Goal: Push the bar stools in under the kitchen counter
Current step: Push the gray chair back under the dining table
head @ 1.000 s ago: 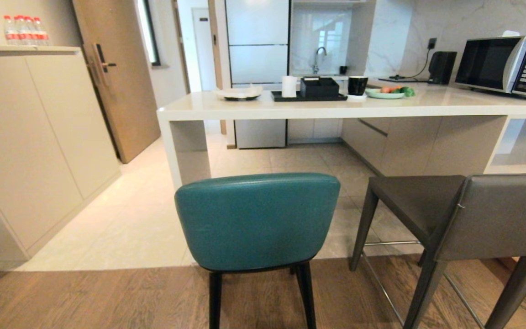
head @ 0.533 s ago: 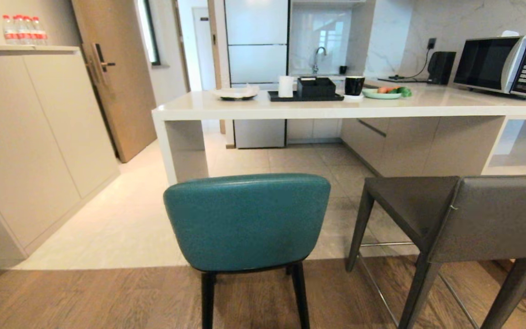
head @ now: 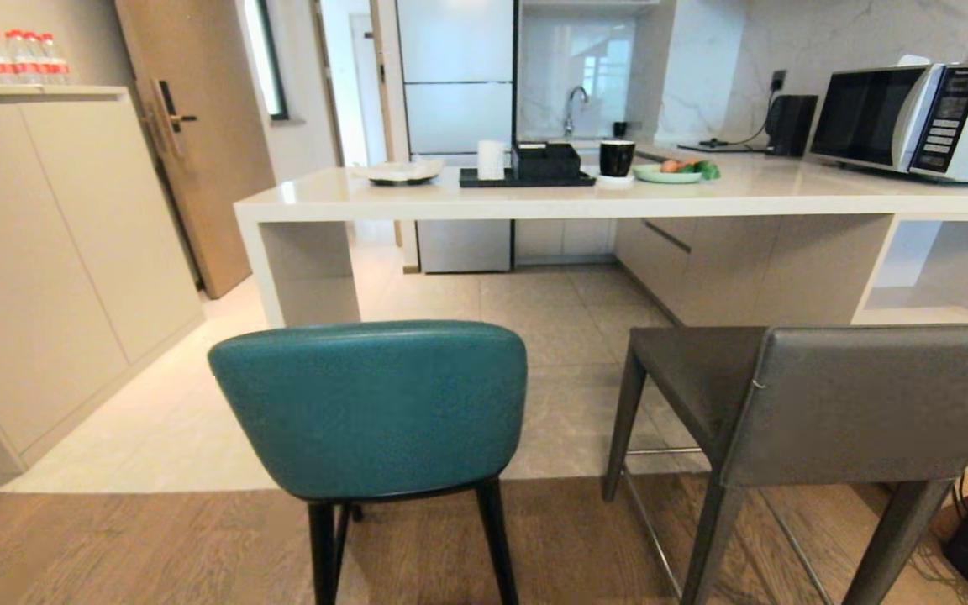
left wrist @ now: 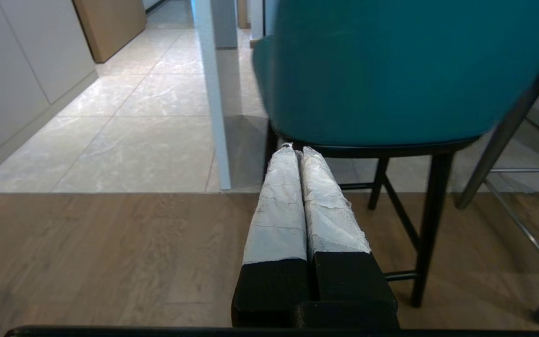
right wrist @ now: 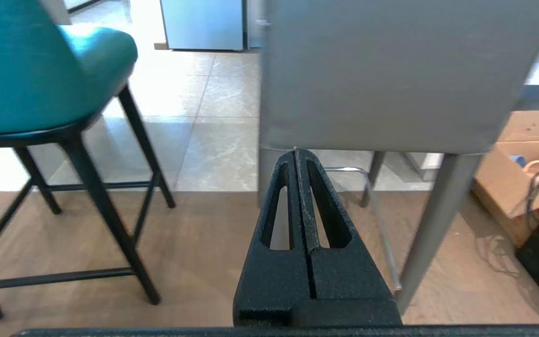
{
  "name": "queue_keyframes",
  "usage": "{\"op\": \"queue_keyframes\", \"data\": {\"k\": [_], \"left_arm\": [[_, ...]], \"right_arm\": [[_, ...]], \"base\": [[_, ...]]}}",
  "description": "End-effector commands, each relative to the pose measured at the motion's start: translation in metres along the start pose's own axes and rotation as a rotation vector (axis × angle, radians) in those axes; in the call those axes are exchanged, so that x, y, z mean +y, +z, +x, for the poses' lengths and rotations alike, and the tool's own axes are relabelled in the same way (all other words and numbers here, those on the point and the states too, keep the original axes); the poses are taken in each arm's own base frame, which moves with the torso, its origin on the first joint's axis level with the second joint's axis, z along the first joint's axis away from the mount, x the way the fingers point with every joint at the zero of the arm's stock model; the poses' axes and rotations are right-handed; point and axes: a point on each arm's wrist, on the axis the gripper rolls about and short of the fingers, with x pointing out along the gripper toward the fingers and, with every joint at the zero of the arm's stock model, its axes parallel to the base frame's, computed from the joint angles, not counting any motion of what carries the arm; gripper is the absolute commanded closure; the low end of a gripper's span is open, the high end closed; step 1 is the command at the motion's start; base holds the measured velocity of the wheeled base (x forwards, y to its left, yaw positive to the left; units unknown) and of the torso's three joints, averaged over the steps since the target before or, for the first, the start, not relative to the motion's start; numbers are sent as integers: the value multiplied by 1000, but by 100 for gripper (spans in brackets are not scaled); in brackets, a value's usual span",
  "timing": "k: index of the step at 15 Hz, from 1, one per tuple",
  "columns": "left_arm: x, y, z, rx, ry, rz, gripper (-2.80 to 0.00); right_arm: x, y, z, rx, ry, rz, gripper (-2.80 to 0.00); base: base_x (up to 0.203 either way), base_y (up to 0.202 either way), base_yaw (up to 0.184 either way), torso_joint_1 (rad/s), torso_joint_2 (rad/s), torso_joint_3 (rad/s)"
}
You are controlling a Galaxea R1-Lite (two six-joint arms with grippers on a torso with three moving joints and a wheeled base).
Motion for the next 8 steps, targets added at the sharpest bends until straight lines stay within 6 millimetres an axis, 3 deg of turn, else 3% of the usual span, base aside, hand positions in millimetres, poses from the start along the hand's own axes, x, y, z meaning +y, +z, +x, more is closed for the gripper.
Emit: {"op": "queue_keyframes", "data": {"k": [1,8], "left_arm": [[0,0,0,1,-1,0,0],[0,0,0,0,0,0,0]], "right_arm": [[0,0,0,0,1,0,0],[0,0,0,0,-1,8,0]], "base": [[0,-196,0,-1,4,-2],[0,-193,2,3,2,1]]}}
